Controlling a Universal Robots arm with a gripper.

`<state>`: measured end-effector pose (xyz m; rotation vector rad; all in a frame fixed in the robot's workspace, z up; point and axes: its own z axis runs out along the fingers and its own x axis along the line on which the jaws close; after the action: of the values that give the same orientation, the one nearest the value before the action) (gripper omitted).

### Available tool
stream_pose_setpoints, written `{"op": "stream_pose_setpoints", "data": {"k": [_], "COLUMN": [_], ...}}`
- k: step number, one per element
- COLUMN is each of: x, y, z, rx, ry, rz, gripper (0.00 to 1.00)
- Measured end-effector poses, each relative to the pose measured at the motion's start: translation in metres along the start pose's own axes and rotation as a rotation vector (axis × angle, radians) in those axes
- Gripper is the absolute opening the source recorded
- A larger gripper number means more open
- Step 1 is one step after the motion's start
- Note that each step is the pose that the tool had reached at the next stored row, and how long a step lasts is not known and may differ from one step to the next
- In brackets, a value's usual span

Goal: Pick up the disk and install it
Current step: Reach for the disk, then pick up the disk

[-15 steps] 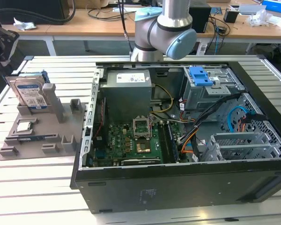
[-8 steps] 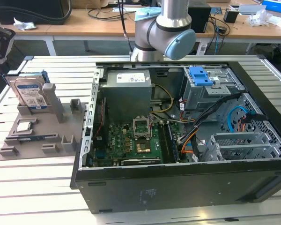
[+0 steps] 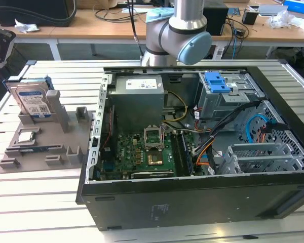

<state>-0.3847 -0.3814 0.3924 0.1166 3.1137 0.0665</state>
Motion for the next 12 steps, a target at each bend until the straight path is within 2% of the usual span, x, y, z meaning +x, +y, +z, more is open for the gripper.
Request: {"op": "stream_pose_setpoints", "data": {"k": [7, 9, 12], "x": [0.0, 0.0, 0.0], "y": [0.0001, 0.0001, 0.0001], "z": [0.0, 0.0, 0.0], "rx": [-0.0001, -0.0022, -0.0047], "ry": [0.0001, 0.0041, 0.0086], "rz": [-0.004, -0.094, -0.198], "gripper": [0.1, 0.1, 0.1]}}
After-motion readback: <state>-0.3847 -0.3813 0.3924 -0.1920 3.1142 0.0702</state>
